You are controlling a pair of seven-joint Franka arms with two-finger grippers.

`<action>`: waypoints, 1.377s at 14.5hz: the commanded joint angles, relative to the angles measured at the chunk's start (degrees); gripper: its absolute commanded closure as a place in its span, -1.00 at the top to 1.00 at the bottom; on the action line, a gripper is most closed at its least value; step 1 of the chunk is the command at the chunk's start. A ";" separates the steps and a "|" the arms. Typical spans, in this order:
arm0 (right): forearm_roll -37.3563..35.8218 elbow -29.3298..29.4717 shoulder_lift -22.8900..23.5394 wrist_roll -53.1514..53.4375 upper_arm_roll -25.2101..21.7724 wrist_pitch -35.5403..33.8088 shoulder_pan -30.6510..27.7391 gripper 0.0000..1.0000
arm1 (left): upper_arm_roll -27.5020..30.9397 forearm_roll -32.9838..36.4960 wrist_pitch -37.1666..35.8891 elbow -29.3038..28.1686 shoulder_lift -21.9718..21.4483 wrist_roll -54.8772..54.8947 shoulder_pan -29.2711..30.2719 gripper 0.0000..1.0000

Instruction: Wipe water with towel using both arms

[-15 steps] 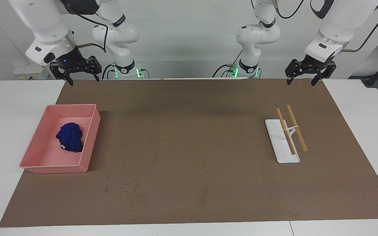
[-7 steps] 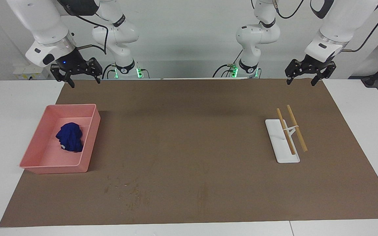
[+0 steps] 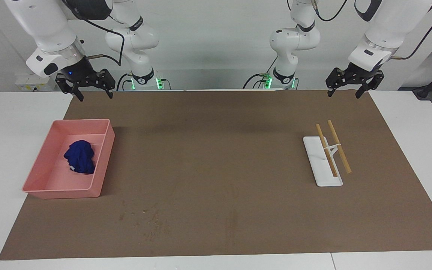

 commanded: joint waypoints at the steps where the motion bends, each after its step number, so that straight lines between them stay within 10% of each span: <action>1: 0.37 -0.06 0.34 0.83 4.97 1.04 -5.08 1.00 | 0.24 0.16 -0.29 -1.53 -1.49 0.91 -0.01 1.00; 20: -2.26 -0.23 0.34 -2.06 7.12 3.84 -8.01 1.00 | 0.32 0.16 -0.38 -1.45 -1.58 0.91 -0.01 1.00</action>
